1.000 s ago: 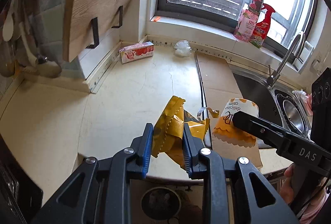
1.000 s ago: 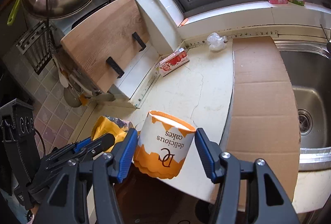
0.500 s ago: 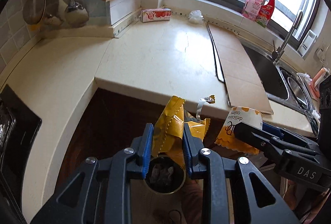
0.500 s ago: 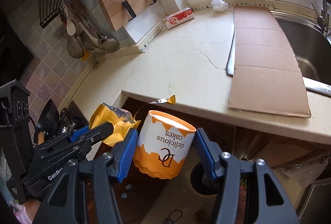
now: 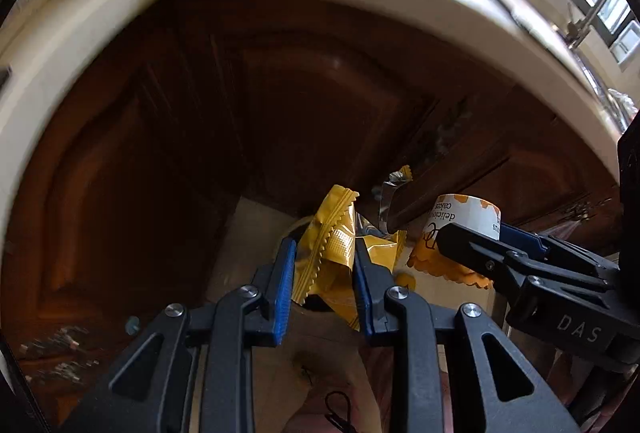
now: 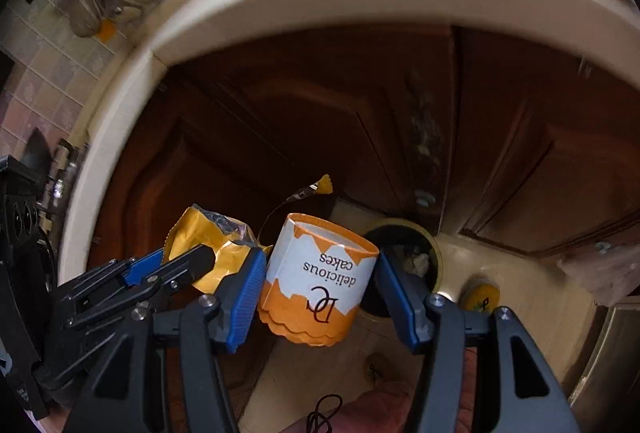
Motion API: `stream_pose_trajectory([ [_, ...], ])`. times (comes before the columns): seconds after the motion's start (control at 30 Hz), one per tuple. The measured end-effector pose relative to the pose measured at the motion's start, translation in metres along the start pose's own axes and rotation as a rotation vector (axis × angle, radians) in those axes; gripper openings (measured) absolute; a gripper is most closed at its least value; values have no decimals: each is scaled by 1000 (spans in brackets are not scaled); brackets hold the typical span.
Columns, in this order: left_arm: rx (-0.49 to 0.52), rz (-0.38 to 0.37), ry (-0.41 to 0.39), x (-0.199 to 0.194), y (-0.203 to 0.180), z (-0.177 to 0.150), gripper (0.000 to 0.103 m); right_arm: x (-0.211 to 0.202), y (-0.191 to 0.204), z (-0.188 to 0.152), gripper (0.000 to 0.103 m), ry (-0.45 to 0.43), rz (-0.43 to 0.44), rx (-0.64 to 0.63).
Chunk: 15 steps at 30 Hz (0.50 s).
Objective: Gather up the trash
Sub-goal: 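Carry the yellow bag and cake cup down over the black trash bin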
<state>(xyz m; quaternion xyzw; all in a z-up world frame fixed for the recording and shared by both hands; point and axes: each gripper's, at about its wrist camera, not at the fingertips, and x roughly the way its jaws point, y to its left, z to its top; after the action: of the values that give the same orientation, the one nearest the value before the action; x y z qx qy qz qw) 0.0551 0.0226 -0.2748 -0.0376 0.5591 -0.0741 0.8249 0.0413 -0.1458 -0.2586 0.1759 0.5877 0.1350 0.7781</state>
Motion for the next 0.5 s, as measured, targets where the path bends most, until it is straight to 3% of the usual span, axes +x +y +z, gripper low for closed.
stream_pose_trajectory([
  [0.3, -80, -11, 115, 118, 11, -42, 26, 96, -46, -25, 58, 122, -20, 7],
  [0.5, -101, -9, 148, 180, 14, -57, 26, 150, -69, -30, 58, 150, -49, -8],
])
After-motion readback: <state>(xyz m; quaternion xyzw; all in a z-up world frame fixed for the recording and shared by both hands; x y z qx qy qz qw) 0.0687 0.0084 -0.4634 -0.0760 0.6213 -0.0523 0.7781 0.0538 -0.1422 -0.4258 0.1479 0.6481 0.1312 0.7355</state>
